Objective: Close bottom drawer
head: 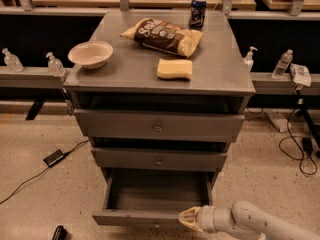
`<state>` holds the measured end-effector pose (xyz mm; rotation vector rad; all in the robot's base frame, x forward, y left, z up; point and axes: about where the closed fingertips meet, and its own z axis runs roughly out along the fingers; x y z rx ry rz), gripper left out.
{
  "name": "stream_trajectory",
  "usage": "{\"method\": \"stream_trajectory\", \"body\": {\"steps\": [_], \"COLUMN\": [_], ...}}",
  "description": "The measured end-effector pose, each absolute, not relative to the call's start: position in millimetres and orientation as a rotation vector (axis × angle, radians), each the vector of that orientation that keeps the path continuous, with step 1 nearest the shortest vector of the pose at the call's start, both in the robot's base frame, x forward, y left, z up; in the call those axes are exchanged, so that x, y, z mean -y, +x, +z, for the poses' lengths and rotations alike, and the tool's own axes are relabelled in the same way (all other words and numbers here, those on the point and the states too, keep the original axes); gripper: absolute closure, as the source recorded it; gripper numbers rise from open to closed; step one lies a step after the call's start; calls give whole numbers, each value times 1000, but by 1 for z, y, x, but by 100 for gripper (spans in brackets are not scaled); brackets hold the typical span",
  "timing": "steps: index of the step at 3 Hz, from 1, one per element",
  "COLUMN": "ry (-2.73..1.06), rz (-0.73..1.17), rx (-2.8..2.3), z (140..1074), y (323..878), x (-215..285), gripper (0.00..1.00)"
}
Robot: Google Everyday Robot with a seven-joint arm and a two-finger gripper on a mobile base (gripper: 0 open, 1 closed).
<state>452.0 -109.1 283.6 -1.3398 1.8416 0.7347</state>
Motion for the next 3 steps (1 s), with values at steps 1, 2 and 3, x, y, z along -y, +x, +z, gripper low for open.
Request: {"method": "stream_trajectory", "body": {"steps": [1, 2, 3], "ry": [-1286, -1314, -1369], "rz": [726, 737, 774], "rx": [-1741, -1787, -1834], "z": [301, 285, 241], "y": [450, 450, 430], "x": [119, 116, 126], "gripper": [100, 100, 100]}}
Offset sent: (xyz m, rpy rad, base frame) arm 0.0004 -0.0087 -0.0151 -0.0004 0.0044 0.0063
